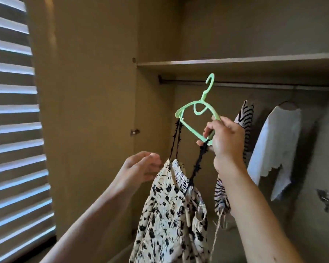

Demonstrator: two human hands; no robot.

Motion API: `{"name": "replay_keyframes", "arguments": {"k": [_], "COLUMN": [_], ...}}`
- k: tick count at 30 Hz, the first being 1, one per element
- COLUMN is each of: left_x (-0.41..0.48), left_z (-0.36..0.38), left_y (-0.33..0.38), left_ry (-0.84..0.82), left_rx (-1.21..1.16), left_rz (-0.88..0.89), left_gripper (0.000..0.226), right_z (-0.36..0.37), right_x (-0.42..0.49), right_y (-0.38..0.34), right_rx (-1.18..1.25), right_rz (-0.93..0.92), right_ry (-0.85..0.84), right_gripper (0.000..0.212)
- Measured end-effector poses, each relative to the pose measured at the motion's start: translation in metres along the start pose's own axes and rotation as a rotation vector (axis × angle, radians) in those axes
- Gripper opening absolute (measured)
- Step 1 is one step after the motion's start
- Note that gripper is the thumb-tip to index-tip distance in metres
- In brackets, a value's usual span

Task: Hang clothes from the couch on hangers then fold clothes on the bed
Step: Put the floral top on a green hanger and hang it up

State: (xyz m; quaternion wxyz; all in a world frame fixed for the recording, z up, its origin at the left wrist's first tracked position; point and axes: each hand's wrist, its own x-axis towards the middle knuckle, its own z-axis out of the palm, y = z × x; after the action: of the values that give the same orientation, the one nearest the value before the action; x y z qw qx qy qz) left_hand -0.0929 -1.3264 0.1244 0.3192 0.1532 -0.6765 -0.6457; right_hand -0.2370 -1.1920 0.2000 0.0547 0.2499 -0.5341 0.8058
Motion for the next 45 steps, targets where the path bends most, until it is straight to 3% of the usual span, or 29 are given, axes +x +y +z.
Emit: {"name": "replay_keyframes", "arguments": {"k": [11,18,26,34,45], "left_x": [0.239,0.354,0.477,0.566,0.617], "left_z": [-0.007,0.028,0.096,0.155,0.177], "left_y": [-0.030,-0.066,-0.043,-0.032,-0.049], "left_ry": [-0.268,-0.323,-0.464,-0.624,-0.726], "left_rx": [-0.031,-0.075,-0.124,-0.158,-0.193], "left_rz": [0.044,0.034,0.116,0.138,0.111], "left_gripper": [0.027,0.027,0.027,0.029,0.025], "right_z": [0.083,0.083,0.068,0.065,0.077], "right_x": [0.166,0.265,0.368,0.436,0.496], "right_y": [0.086,0.147,0.162,0.175,0.188], "right_rx": [-0.202,-0.198,-0.285,-0.393,-0.467], "right_rz": [-0.105,-0.108,-0.111,-0.077,-0.053], "right_ry": [0.246,0.343,0.470,0.529,0.548], "right_gripper": [0.028,0.024,0.019,0.018,0.020]}}
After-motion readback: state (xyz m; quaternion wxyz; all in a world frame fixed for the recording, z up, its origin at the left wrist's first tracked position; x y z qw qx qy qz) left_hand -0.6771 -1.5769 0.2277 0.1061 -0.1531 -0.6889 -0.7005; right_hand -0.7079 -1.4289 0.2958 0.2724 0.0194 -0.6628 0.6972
